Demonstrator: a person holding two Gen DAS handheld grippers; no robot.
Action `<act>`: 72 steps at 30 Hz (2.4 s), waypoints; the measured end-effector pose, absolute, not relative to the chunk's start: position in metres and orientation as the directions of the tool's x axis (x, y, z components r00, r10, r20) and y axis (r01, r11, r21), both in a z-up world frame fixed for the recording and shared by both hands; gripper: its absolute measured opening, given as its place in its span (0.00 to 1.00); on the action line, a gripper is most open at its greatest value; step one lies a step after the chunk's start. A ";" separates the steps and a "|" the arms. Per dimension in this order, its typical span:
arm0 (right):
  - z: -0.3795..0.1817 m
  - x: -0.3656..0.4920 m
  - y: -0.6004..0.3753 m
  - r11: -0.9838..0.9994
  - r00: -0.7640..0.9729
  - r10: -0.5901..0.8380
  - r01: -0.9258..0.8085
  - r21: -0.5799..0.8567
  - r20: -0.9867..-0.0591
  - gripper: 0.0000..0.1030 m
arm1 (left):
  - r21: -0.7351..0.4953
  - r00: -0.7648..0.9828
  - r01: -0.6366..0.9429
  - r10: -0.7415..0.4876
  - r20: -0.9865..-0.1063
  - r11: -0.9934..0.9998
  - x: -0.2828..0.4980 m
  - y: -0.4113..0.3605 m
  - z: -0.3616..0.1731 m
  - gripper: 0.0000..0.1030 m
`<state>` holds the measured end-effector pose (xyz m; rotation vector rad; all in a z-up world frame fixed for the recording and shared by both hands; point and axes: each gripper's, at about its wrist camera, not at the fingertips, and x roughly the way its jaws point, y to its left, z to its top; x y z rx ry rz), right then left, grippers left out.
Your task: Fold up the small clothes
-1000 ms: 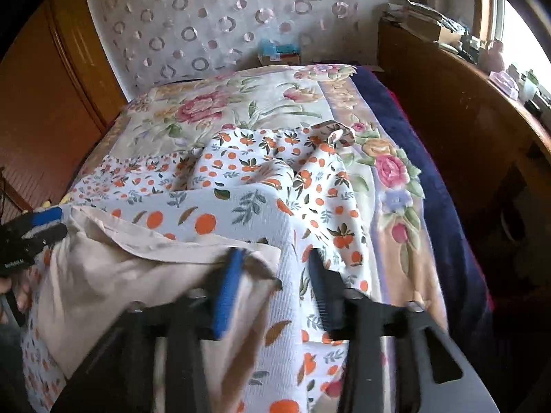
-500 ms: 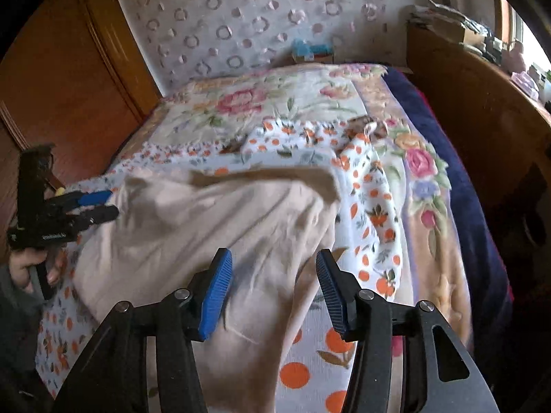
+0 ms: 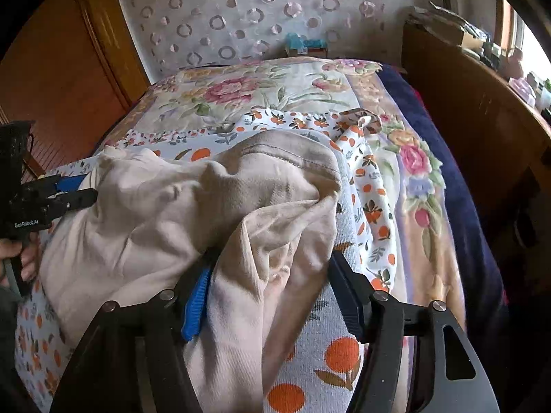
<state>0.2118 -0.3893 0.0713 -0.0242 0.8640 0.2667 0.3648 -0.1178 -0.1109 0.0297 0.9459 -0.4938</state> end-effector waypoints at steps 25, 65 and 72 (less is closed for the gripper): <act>0.132 0.182 -0.298 0.799 0.639 0.523 -0.598 0.062 -0.564 0.17 | -0.217 0.745 0.351 -0.412 -0.525 0.911 0.268 -0.005 0.011 0.10; 0.104 0.286 0.110 0.418 0.417 0.536 -0.887 -0.198 -0.734 0.26 | -0.212 0.764 -0.268 0.073 -0.642 0.940 0.159 0.231 -0.103 0.10; 0.087 0.297 0.049 0.605 0.451 0.568 -0.796 -0.022 -0.688 0.64 | -0.207 0.757 -0.263 0.068 -0.650 0.942 0.160 0.233 -0.104 0.10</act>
